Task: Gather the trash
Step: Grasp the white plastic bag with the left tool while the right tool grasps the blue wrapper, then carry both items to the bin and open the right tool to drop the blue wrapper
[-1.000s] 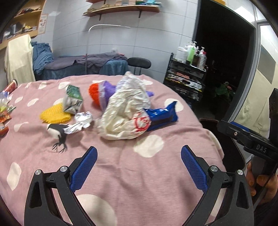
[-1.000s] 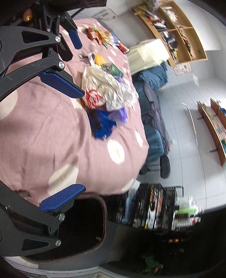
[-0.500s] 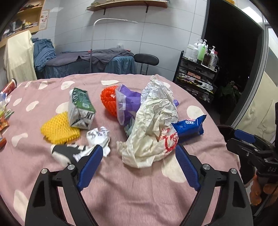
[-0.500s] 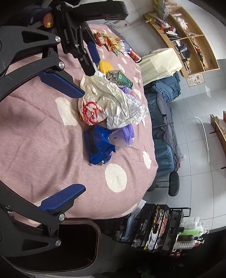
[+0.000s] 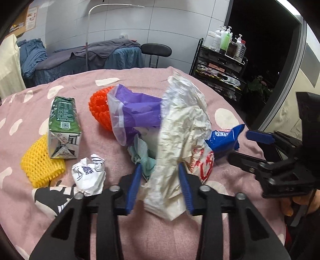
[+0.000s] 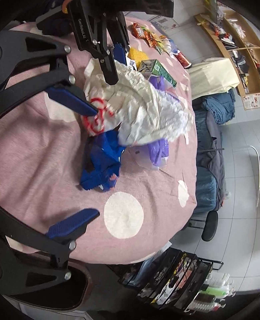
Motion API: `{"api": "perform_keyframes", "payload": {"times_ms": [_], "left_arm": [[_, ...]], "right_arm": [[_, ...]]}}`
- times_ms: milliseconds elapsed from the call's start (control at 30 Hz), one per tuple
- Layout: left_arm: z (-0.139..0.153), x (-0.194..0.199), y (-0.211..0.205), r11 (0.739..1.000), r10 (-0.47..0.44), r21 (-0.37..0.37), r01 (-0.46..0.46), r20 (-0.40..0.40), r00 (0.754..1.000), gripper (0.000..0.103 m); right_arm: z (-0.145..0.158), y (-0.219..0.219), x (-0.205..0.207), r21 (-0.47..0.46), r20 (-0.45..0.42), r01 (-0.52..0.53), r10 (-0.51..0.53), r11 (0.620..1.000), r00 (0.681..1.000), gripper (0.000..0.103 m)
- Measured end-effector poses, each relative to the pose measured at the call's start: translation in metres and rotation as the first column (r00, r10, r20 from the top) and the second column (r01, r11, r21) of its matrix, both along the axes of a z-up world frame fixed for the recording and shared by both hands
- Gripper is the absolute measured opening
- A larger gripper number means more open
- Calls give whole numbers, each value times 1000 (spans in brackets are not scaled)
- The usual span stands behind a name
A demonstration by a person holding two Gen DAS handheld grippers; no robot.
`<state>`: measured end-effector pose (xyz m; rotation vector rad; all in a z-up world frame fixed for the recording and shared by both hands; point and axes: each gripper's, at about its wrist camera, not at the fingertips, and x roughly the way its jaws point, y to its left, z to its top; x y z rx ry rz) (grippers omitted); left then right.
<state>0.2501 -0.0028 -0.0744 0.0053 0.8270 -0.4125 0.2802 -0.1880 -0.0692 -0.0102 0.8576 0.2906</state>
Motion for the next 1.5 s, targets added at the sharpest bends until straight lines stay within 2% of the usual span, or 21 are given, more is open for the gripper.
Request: {"api": "perform_keyframes", "payload": {"times_ms": [67, 133, 200, 233, 400, 633, 700, 767, 800, 833, 1000, 1133, 1200, 1233, 1267, 1400, 1433, 1500], "left_arm": [[-1, -1, 0, 1000, -5, -3, 5, -5, 1000, 22], [0, -3, -1, 1000, -2, -5, 2, 1, 1000, 18], [2, -6, -1, 1000, 3, -18, -3, 5, 1000, 16], [2, -8, 0, 1000, 6, -26, -6, 7, 1000, 15], [11, -20, 1, 998, 34, -52, -32, 42, 999, 14], [28, -46, 12, 992, 86, -105, -75, 105, 991, 14], [32, -53, 18, 988, 111, -119, -97, 116, 987, 14], [35, -60, 27, 984, 139, -132, -122, 126, 982, 14], [37, -64, 32, 981, 155, -134, -137, 131, 979, 14], [38, -67, 36, 980, 166, -133, -148, 136, 977, 14], [42, -78, 51, 969, 215, -152, -194, 136, 967, 14], [42, -85, 56, 965, 241, -145, -220, 141, 960, 14], [41, -89, 59, 963, 246, -146, -226, 141, 959, 14], [41, -90, 60, 962, 249, -149, -229, 139, 958, 14], [40, -92, 61, 961, 251, -150, -231, 138, 958, 14], [34, -95, 61, 961, 249, -155, -229, 125, 960, 14], [33, -96, 61, 961, 247, -157, -227, 122, 961, 14], [32, -97, 58, 962, 240, -161, -219, 119, 964, 14]], "right_arm": [[-4, 3, 5, -5, -21, -20, 20, 1000, 1000, 57], [-8, 5, 8, -13, -43, -29, 28, 999, 999, 39], [-10, 3, 8, 1, -51, -27, 27, 1000, 998, 28], [-10, 2, 6, 9, -52, -24, 24, 1000, 998, 17], [-5, -9, -4, 65, -39, 6, -4, 998, 999, 5], [6, -18, -22, 104, -3, 16, -16, 994, 1000, 4], [10, -20, -23, 94, 15, 15, -17, 995, 1000, 9], [12, -19, -21, 78, 18, 17, -19, 997, 1000, 44], [14, -19, -22, 73, 36, 27, -29, 997, 999, 75], [17, -18, -25, 70, 71, 29, -34, 997, 997, 81], [15, 6, -10, -26, 63, -57, 58, 998, 996, 81], [-1, 24, 10, -106, -14, -96, 95, 990, 995, 78], [-11, 30, 17, -120, -57, -114, 108, 986, 993, 65], [-16, 31, 21, -128, -83, -119, 109, 985, 991, 52], [-18, 31, 22, -134, -91, -116, 104, 984, 990, 45], [-12, 24, 12, -71, -76, -111, 105, 991, 992, 30], [-11, 21, 9, -60, -74, -106, 102, 993, 992, 23], [-8, 16, 1, -40, -67, -95, 92, 995, 993, 22]]}}
